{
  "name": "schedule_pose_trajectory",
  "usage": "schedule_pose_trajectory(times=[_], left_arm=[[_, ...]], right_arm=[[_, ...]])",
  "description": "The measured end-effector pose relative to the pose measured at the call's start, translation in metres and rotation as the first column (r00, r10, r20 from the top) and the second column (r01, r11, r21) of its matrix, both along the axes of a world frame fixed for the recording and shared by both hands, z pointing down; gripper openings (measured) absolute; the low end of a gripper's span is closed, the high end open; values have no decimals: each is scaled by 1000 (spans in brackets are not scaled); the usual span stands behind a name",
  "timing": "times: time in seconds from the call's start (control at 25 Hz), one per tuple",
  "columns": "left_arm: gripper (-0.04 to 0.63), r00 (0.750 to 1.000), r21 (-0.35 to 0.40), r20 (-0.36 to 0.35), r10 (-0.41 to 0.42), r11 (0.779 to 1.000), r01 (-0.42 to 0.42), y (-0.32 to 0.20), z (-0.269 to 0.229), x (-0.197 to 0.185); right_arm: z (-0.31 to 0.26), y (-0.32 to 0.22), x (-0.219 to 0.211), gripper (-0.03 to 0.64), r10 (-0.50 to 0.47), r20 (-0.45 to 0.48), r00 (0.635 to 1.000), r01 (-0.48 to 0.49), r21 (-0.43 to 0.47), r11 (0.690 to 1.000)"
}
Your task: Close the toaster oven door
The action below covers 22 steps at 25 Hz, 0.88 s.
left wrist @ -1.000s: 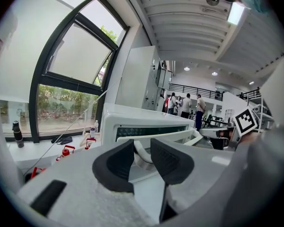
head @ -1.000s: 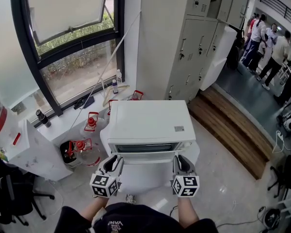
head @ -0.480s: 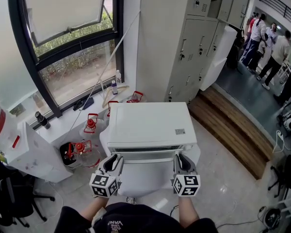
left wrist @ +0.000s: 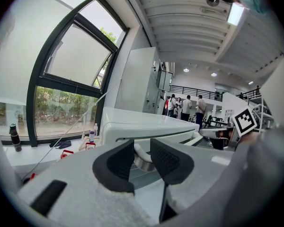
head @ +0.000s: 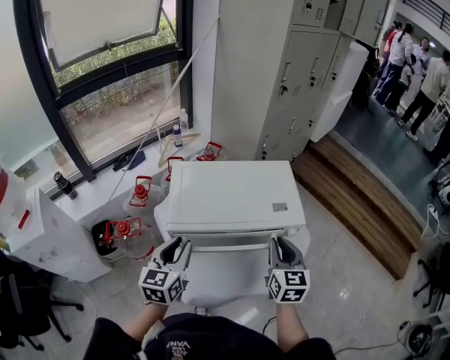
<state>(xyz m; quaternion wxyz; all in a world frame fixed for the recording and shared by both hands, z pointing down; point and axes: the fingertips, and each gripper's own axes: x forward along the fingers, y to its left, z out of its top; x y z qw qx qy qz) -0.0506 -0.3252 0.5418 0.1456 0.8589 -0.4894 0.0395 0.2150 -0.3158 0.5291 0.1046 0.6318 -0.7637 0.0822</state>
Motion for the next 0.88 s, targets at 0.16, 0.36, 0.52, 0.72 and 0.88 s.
schedule_pose_trajectory(times=[0.16, 0.36, 0.52, 0.72, 0.88], left_arm=[[118, 1000, 4, 2, -2, 1000, 2, -3, -1, -1], [118, 1000, 6, 3, -4, 1000, 4, -4, -2, 1], [117, 1000, 8, 8, -6, 1000, 6, -6, -2, 0], [117, 1000, 14, 16, -8, 1000, 8, -7, -2, 0], [118, 998, 43, 55, 3, 999, -5, -7, -5, 2]], right_arm=[[-1, -3, -1, 60, -2, -4, 1000, 2, 0, 1000], [-2, -5, 0, 58, -4, -6, 1000, 4, 5, 1000], [-2, -7, -1, 58, -7, -8, 1000, 7, 7, 1000], [-2, -8, 0, 58, -7, -6, 1000, 7, 8, 1000], [-3, -8, 0, 58, -8, -5, 1000, 8, 12, 1000]])
